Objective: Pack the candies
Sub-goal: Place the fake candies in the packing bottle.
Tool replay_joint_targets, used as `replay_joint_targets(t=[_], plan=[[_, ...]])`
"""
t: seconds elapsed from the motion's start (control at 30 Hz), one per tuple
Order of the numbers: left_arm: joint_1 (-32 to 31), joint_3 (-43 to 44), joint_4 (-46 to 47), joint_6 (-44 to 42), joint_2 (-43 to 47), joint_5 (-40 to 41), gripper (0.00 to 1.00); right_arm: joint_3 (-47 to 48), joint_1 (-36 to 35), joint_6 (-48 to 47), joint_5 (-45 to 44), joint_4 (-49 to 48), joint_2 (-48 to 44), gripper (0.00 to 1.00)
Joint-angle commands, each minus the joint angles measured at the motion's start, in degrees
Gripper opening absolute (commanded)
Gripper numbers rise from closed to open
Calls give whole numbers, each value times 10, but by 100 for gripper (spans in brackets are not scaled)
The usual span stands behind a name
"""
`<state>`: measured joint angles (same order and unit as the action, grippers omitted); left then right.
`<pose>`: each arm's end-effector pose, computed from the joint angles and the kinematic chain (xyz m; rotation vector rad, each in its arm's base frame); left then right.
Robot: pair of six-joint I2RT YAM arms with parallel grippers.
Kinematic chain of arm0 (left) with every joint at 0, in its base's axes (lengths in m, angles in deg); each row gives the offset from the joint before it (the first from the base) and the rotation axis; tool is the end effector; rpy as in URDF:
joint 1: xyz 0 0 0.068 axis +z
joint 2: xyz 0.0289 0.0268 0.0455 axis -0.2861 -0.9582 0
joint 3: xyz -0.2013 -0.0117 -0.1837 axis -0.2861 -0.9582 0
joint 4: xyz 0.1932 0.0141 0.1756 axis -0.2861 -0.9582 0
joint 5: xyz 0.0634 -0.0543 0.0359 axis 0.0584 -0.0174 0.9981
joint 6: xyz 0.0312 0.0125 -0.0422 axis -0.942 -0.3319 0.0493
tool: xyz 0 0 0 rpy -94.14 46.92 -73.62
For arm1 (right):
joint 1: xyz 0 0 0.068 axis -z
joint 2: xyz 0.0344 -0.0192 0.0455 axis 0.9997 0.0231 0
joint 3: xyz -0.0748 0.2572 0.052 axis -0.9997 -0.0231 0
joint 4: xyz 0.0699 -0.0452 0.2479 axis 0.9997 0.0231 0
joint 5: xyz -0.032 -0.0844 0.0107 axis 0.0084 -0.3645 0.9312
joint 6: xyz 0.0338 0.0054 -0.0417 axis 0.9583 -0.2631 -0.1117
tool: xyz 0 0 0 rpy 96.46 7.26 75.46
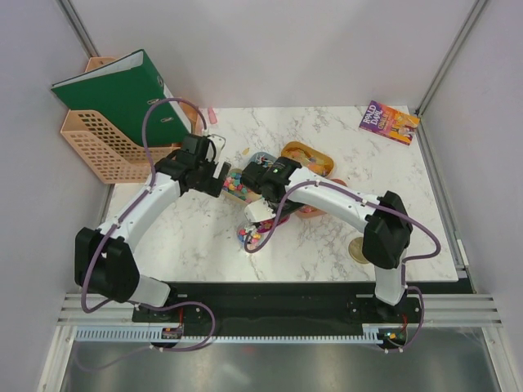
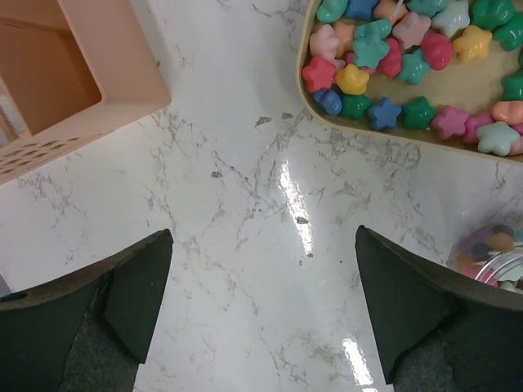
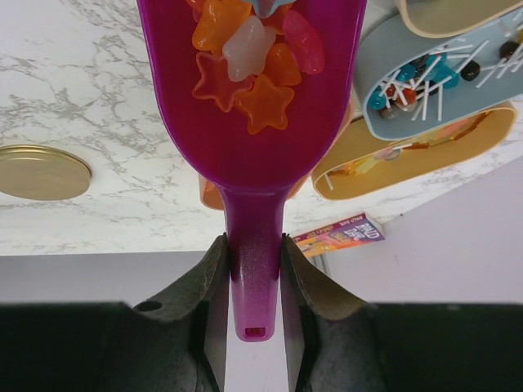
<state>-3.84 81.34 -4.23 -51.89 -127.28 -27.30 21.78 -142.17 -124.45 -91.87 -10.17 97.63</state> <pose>0.2880 -0.1017 0.2796 0.5280 2.4378 0.0908 0.2257 0.2848 0.2710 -2.5923 1.6458 -0.5374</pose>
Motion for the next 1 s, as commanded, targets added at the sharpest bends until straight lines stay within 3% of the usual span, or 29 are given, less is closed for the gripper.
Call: replay_joint_targets(t=[0.0, 0.6, 0.97], plan=[[6, -11, 35, 12, 34, 13, 100, 41, -15, 18, -58, 29, 14, 0], [25, -58, 64, 23, 79, 15, 100, 55, -92, 23, -252, 67, 58, 0], [30, -67, 73, 27, 99, 17, 100, 9, -132, 13, -326, 68, 47, 0]])
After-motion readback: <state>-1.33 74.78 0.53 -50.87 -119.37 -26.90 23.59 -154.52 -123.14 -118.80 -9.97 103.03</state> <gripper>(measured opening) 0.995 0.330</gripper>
